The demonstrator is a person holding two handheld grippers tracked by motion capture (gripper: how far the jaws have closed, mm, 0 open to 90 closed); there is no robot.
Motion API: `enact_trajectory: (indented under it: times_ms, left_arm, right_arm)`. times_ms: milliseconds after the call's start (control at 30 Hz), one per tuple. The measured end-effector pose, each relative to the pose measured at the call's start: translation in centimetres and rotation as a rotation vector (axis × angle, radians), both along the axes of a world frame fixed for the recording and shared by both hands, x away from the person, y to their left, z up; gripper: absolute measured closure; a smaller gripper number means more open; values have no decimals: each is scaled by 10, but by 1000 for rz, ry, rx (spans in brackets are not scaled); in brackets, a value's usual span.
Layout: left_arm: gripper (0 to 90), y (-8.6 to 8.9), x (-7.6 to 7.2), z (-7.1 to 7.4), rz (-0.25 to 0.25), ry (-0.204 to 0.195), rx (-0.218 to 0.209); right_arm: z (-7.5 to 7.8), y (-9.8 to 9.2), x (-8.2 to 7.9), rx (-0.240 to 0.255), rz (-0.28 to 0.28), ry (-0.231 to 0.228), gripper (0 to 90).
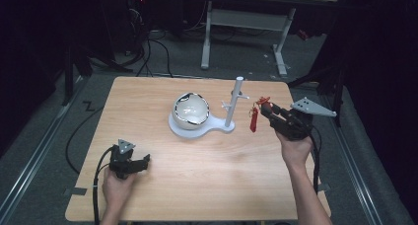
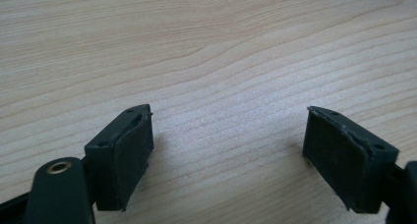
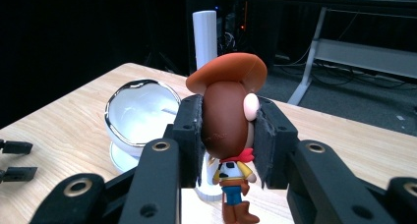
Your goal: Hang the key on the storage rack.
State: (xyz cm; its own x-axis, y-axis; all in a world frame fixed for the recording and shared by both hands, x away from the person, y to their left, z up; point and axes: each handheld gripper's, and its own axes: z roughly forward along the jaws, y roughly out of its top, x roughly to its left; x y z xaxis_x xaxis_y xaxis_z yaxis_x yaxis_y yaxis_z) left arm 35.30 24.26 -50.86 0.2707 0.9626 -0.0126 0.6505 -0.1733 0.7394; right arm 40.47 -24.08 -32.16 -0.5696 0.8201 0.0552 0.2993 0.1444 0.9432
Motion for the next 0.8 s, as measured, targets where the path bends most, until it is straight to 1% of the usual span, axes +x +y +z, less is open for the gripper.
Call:
enact_trajectory:
  times_ms: [133, 333, 567, 800]
  left_arm:
    - [196, 0, 0, 0, 0, 0, 0]
    - [196, 0, 0, 0, 0, 0, 0]
    - [197, 0, 0, 0, 0, 0, 0]
    - [196, 0, 0, 0, 0, 0, -2]
  right_arm:
    - [2, 2, 4, 4, 3, -1, 674]
    - [0, 7, 8, -6, 13, 4, 673]
    - [5, 13, 11, -14, 27, -4, 674]
    - [9, 17, 19, -23, 26, 7, 674]
